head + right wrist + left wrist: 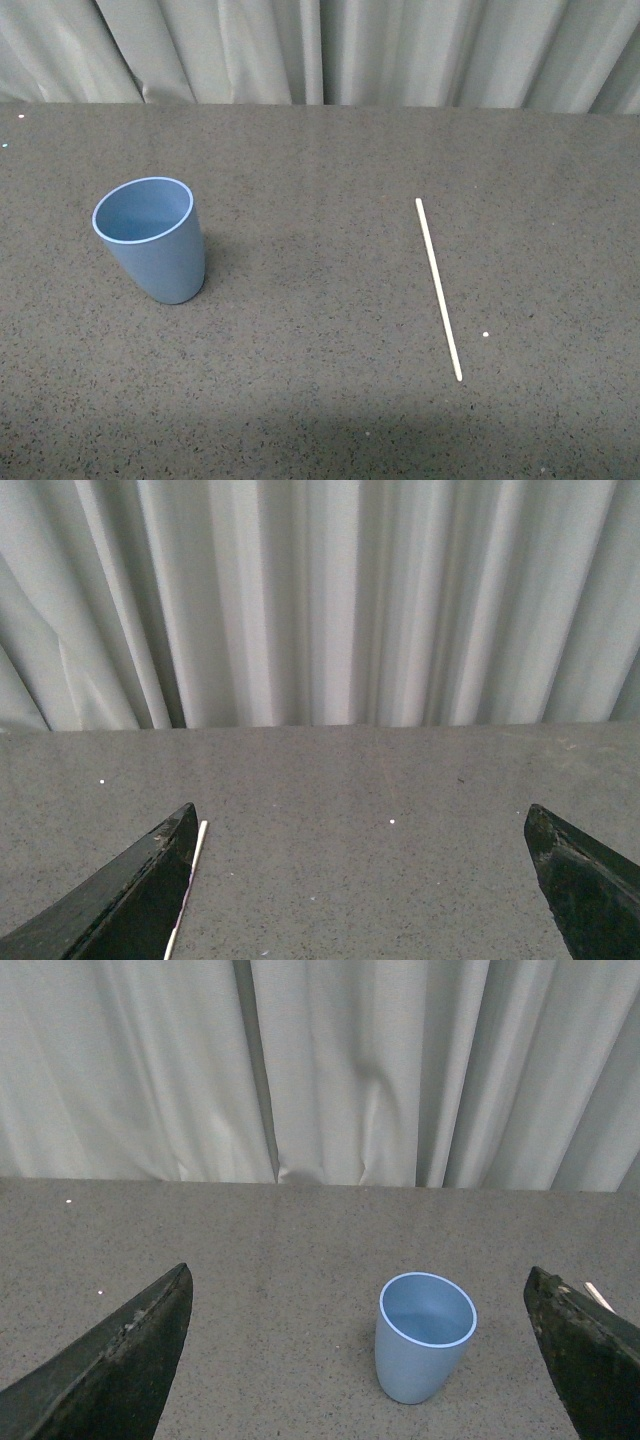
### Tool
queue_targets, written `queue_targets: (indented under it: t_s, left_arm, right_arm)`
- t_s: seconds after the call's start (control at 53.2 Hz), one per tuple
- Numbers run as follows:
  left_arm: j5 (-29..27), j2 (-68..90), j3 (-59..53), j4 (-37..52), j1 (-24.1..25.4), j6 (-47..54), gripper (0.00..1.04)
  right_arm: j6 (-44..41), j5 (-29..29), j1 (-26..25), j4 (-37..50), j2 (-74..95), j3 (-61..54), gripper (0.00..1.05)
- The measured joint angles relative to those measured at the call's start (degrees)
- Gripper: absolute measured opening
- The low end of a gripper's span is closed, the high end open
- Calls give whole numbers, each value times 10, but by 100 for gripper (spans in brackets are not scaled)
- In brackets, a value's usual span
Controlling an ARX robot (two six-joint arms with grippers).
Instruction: Transfer chopsticks to blue cup
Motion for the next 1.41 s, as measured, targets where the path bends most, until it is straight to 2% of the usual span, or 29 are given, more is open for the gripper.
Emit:
queue_targets:
  t_s: [1.108, 1.146, 1.183, 1.258, 1.352, 1.408]
  left_arm:
    - [0, 0, 0, 0, 0, 0, 98]
    - [0, 0, 0, 0, 0, 0, 98]
    - [0, 0, 0, 0, 0, 0, 98]
    - [0, 0, 0, 0, 0, 0, 98]
    - [0, 0, 0, 0, 0, 0, 98]
    - [0, 0, 0, 0, 0, 0, 98]
  right_arm:
    - [0, 0, 0, 0, 0, 0, 95]
    - [-30, 29, 9, -15, 7, 4, 95]
    - [-81, 53, 21, -19, 44, 12, 95]
    - [-133, 34, 21, 23, 151, 26, 95]
    - [-109, -6, 20, 92, 302, 61, 95]
    - [-74, -10, 24, 111, 376, 89, 95]
